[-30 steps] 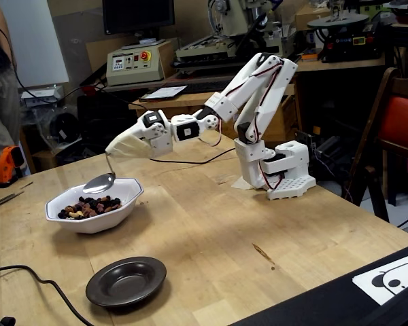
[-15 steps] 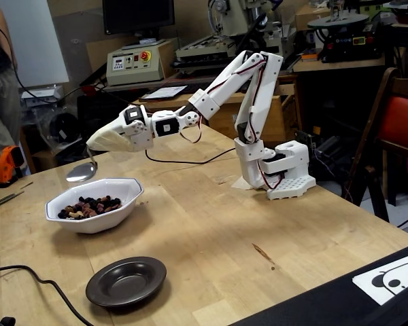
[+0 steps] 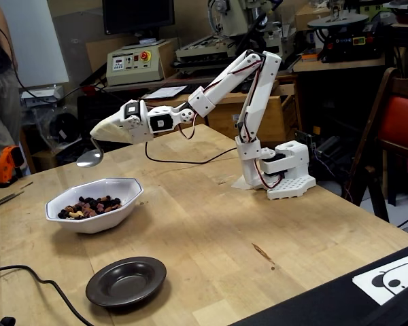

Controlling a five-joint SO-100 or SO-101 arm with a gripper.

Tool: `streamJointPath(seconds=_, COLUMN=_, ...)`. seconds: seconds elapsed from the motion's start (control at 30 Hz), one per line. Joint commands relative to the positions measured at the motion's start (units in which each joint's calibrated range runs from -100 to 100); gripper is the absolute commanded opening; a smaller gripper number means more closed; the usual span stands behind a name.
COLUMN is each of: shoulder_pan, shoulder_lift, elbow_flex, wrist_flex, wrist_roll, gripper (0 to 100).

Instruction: Use spoon to transfer food from the white bowl to brown plate

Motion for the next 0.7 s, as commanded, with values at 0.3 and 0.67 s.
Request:
streamJointPath(seconds=0.3, shoulder_pan=1.9, shoulder_lift=-0.8, elbow_flex=0.5, wrist_flex=-0.8, wrist_roll=0.2, gripper=2)
streamJointPath(seconds=0.67, shoulder_pan=1.9, shoulder_lift=-1.0, elbow_flex=10.7, wrist_flex=-9.0, wrist_roll=0.1, gripper=2)
